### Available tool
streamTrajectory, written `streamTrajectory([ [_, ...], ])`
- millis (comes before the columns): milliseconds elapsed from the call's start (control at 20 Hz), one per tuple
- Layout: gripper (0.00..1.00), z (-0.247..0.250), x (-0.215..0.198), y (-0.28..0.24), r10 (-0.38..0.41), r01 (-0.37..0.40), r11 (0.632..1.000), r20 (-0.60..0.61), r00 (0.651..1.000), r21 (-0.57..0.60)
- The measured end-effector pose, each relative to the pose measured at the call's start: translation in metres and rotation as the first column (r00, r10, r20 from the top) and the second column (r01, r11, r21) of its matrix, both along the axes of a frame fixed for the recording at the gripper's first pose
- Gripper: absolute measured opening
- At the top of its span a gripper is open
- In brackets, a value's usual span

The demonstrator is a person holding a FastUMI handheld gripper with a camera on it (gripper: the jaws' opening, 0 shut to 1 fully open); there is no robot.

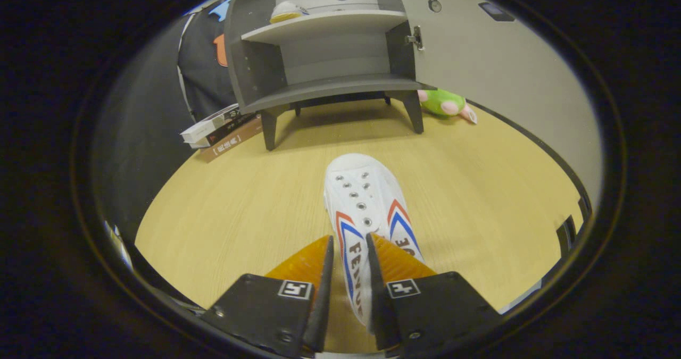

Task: Open the shoe cabinet door, grab the shoes and put them into the shoe cabinet, then close the shoe cabinet door.

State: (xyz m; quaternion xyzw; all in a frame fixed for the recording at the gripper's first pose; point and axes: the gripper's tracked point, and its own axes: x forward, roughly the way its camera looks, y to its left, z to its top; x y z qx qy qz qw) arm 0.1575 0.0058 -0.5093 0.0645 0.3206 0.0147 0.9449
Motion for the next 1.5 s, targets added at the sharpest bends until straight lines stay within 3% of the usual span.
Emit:
streamTrajectory([
  [50,0.27,-0.001,0.0,-0.002,-0.008,0.009,1.0,0.004,1.0,-0.006],
  [250,0.27,-0.001,0.002,0.0,-0.03,0.03,0.999,-0.015,0.999,0.025],
  [450,0.26,0.002,0.012,-0.003,0.001,0.002,1.0,0.126,0.992,-0.026],
  [550,0.25,0.001,0.012,0.004,0.046,-0.045,0.999,0.131,0.99,-0.009],
  [650,0.07,0.002,0.018,0.002,0.038,-0.046,0.997,0.131,0.991,0.054],
  [800,0.06,0.009,0.023,0.004,0.021,-0.033,0.997,0.173,0.985,0.065],
  [1050,0.05,0.03,0.029,-0.001,0.03,-0.024,0.999,0.252,0.967,-0.028],
  [1500,0.05,0.125,0.023,0.016,0.099,-0.081,0.995,0.368,0.924,-0.064],
])
